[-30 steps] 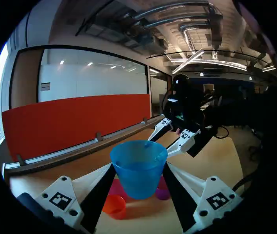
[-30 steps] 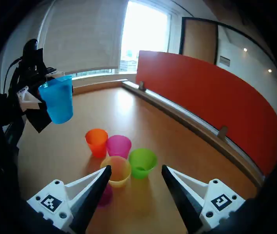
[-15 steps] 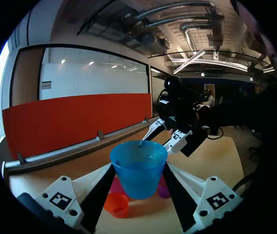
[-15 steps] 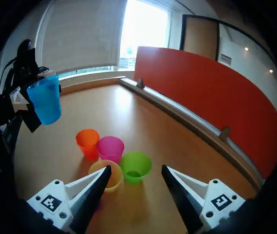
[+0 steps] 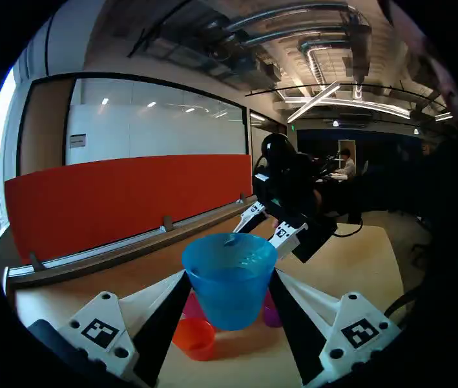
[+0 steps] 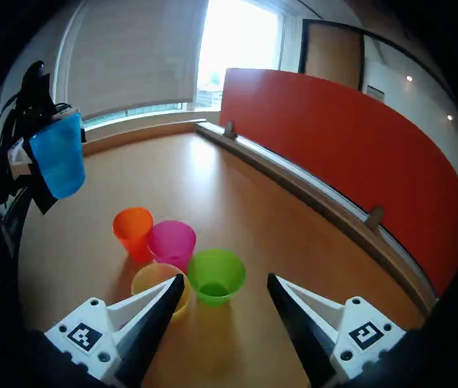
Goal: Pour water
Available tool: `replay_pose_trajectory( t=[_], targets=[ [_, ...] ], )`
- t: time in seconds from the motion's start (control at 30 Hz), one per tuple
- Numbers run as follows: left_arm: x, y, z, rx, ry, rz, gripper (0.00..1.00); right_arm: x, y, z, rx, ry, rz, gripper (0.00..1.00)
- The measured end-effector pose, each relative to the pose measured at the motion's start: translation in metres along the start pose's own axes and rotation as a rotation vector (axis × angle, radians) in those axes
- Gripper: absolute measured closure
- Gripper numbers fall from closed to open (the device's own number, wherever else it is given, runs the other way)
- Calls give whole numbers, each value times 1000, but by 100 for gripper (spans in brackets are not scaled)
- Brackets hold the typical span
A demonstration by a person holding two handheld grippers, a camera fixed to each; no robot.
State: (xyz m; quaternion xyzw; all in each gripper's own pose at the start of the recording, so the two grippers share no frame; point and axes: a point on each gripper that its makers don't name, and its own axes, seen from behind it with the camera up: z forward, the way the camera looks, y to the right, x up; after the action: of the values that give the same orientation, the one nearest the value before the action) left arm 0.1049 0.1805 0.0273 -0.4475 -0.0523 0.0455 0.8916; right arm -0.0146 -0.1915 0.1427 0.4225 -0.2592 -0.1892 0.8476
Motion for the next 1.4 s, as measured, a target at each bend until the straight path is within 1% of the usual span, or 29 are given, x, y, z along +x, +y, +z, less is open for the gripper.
replay_pose_trajectory(
  t=[0.4,0.8,1.07,1.4],
  targets=[
    [-3,-2,3,0,-7,-5,18,-21,3,13,4,-39,8,0],
    [-8,-5,4,3,-13,-8,18,-34,6,21,12,-66,11,0],
    [-12,-5,5,2,-19,-10,18,-40,4,26,21,-78,12,0],
    [-13,-6,6,2,-18,-14,18,-39,1,32,33,-78,18,0]
  ],
)
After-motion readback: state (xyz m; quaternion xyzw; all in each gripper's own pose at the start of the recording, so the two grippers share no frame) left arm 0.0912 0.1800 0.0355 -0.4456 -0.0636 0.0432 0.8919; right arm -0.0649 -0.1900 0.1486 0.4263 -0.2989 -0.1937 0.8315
